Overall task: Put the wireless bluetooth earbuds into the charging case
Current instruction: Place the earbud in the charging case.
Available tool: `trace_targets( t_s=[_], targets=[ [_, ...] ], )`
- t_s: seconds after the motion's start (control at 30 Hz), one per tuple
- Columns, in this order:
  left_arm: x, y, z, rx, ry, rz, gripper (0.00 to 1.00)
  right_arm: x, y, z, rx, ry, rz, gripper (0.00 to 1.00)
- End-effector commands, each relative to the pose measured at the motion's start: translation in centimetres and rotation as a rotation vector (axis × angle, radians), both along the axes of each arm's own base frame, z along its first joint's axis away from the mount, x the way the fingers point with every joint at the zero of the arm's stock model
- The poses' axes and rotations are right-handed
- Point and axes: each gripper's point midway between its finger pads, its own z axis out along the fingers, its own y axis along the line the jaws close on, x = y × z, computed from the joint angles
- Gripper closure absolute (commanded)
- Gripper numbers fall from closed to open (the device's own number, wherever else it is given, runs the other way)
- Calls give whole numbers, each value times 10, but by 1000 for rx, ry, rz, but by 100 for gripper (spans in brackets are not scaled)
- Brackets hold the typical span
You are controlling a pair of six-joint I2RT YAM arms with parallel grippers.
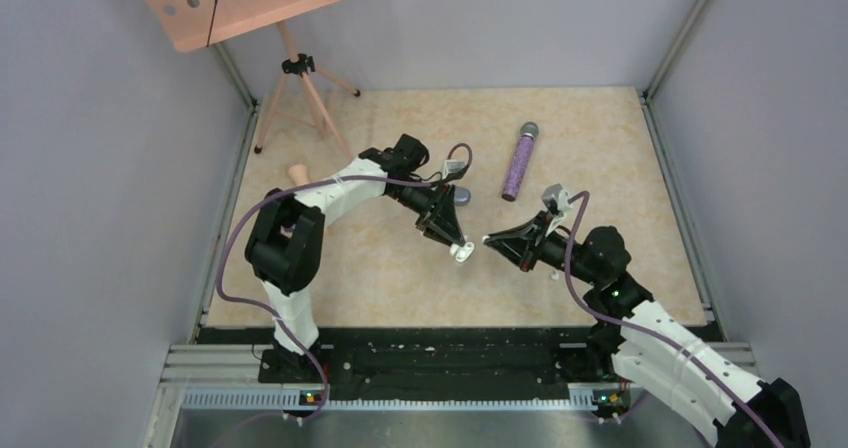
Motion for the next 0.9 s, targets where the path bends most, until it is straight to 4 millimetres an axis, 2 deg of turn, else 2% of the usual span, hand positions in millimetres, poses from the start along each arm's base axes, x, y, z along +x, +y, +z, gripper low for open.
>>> trace_targets(
  t_s=[0.0,0.13,0.47,0.87],
  targets=[
    [-7,2,22,-104,-5,-75,100,-24,15,33,59,-144,193,100],
    [-14,6,29,-140,-12,-108,100,-43,19,47,134,-236,290,100],
    [-23,4,40,-175,-14,-149,100,-66,24,64,198,-297,425,100],
    [-28,1,46,-194,-8,-167,100,-73,44,59,226,-302,495,100]
  ],
)
